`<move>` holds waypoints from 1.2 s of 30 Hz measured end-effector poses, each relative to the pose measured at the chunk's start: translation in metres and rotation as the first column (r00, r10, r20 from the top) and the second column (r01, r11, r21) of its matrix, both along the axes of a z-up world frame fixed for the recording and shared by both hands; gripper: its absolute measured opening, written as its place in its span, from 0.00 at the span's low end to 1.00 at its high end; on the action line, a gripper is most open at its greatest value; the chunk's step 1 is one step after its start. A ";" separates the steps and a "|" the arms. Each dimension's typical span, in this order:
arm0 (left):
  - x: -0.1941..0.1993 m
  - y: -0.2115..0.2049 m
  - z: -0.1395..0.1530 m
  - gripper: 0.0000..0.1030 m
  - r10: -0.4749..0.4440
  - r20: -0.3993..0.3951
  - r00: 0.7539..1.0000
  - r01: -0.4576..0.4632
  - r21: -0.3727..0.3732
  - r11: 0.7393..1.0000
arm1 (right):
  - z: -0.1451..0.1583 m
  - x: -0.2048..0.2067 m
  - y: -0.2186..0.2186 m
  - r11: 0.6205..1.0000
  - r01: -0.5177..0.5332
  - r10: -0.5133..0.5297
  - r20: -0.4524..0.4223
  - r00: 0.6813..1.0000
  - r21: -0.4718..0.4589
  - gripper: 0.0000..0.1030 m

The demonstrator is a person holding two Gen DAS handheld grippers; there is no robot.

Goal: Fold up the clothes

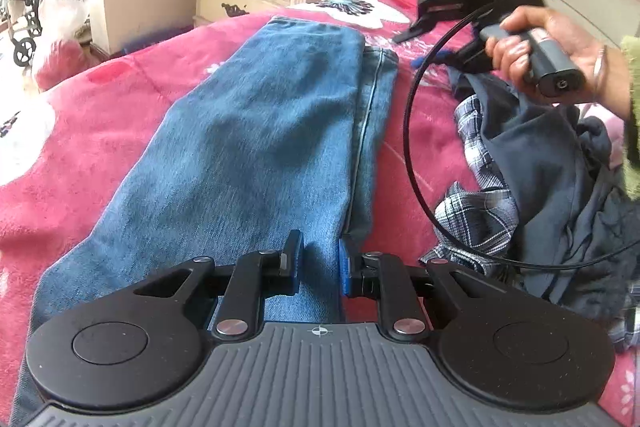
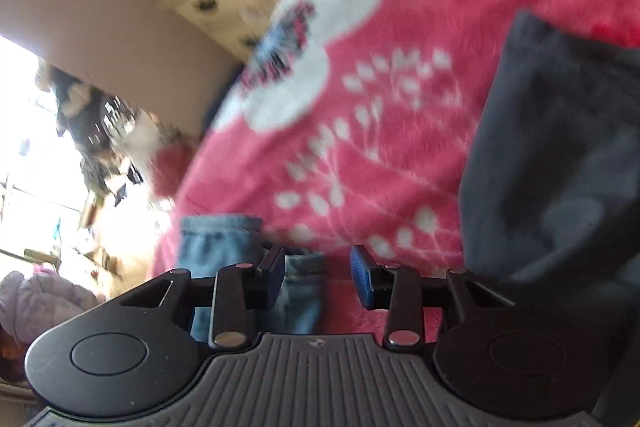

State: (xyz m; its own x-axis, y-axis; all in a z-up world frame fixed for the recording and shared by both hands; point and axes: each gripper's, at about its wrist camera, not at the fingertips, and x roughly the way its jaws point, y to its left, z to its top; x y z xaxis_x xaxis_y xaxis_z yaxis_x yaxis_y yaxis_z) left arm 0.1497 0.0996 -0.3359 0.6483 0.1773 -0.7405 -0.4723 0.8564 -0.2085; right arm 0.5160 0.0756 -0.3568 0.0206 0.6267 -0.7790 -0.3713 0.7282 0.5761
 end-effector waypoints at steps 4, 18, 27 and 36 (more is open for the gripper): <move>-0.001 0.002 -0.001 0.16 -0.003 0.010 1.000 0.003 -0.012 1.000 | -0.008 -0.005 0.010 0.999 -0.042 0.042 -0.022 0.999 0.033 0.27; -0.004 0.003 0.000 0.10 -0.055 0.073 0.996 0.060 -0.062 0.996 | 0.021 -0.017 0.031 0.985 -0.170 0.172 0.299 0.939 -0.033 0.07; -0.004 -0.001 0.002 0.11 -0.086 0.061 0.994 0.089 -0.040 0.995 | 0.026 -0.005 -0.007 0.987 0.012 -0.044 0.200 0.979 0.158 0.18; -0.005 0.000 -0.007 0.12 -0.056 0.019 0.998 0.056 -0.037 0.998 | 0.004 -0.031 0.038 0.990 -0.140 0.140 0.013 0.990 0.000 0.18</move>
